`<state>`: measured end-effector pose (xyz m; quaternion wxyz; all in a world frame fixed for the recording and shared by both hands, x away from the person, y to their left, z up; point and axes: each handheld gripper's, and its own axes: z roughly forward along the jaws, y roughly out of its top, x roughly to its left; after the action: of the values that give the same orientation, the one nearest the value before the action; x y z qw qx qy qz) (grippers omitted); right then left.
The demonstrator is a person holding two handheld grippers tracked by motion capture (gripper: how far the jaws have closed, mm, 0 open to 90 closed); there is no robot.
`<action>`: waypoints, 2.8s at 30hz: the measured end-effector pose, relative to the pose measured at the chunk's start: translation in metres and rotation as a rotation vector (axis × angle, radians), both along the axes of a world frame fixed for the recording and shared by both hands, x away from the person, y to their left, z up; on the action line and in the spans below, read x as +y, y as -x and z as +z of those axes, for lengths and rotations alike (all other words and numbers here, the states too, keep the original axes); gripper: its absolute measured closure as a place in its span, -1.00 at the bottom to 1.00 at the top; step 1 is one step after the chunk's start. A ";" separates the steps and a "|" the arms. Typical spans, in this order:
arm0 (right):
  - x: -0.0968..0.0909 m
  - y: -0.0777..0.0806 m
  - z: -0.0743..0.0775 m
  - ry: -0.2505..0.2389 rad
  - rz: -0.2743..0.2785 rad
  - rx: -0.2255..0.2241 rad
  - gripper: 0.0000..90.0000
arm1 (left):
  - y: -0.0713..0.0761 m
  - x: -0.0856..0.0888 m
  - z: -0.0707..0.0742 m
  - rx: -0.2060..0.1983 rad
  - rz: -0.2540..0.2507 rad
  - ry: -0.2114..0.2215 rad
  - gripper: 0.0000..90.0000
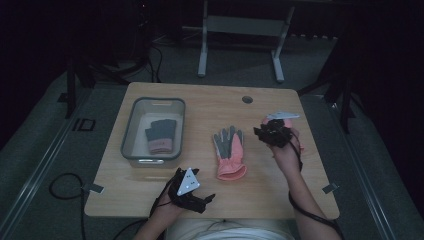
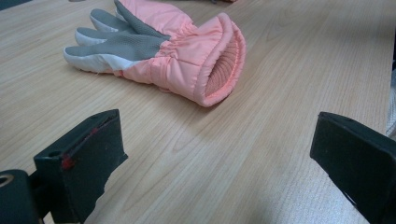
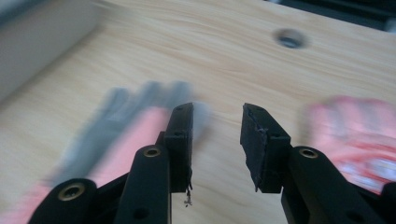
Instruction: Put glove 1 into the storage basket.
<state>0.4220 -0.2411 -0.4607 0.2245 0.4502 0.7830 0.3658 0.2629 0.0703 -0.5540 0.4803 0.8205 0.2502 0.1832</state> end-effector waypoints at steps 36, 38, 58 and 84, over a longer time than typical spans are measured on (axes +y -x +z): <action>-0.094 -0.071 -0.059 0.178 -0.118 0.165 0.85 | 0.001 -0.003 -0.001 0.005 -0.017 -0.008 -0.94; -0.091 -0.070 -0.053 0.175 -0.149 0.181 0.90 | 0.001 -0.002 -0.001 0.004 -0.015 -0.007 -0.94; -0.071 0.019 0.012 0.051 -0.164 0.089 0.92 | 0.000 0.002 -0.001 0.002 0.004 0.003 -0.94; -0.052 0.033 -0.058 0.055 -0.229 0.145 0.86 | 0.001 -0.001 -0.002 0.003 -0.019 -0.007 -0.94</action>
<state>0.3891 -0.2935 -0.5187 0.2201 0.5555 0.7504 0.2826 0.2616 0.0694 -0.5556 0.4788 0.8247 0.2428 0.1781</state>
